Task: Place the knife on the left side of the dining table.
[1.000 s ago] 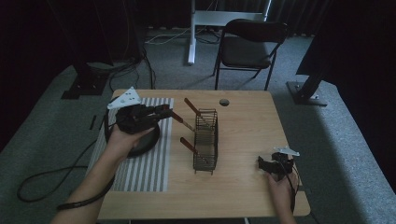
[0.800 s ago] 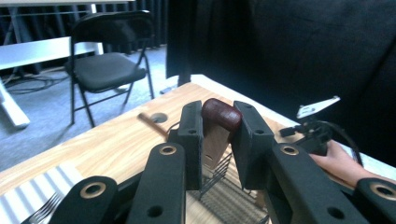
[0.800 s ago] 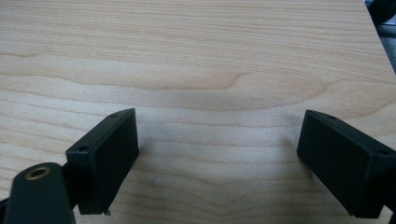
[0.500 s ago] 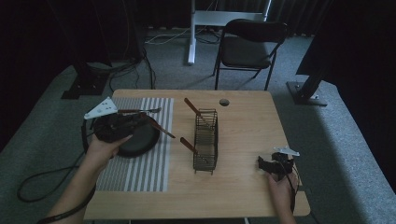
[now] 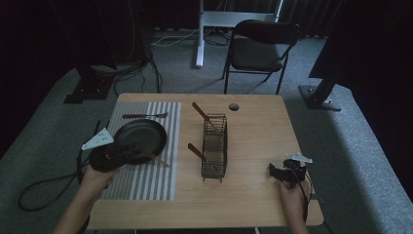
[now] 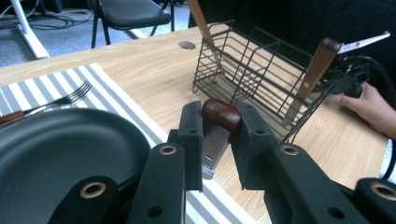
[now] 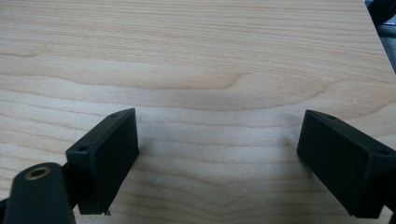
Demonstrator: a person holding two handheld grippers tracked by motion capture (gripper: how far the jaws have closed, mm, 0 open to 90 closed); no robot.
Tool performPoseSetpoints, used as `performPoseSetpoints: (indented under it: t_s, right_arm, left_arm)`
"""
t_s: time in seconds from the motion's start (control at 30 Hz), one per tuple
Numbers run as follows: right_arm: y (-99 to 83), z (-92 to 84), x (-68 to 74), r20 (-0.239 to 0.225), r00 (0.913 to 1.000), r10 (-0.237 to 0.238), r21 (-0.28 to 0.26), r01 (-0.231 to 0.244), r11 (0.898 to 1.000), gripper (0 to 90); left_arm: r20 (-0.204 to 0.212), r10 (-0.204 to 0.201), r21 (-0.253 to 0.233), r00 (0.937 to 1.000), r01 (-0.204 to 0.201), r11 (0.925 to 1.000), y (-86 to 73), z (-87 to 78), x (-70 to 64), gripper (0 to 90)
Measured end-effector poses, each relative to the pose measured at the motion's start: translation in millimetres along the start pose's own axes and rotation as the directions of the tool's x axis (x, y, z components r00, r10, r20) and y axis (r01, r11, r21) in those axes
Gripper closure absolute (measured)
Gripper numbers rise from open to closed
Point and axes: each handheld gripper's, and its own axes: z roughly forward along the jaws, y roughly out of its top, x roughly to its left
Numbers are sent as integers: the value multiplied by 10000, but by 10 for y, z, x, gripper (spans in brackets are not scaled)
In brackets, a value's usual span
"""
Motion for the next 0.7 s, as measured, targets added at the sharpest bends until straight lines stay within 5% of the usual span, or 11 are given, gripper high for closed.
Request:
performPoseSetpoints:
  t_s: [0.53,0.63,0.7]
  right_arm:
    - [0,0,0,-1,10000,1,-2,-1,10000,116]
    - [0,0,0,1,10000,-2,-2,2,10000,116]
    - [0,0,0,2,10000,-2,-3,2,10000,116]
  left_arm:
    - [6,-688,92,9976,688,9976,-263,-79,65,752]
    - [31,-1494,-68,9888,1494,9888,-363,-133,162,751]
    - [206,-2145,-216,9765,2149,9764,-463,-178,251,750]
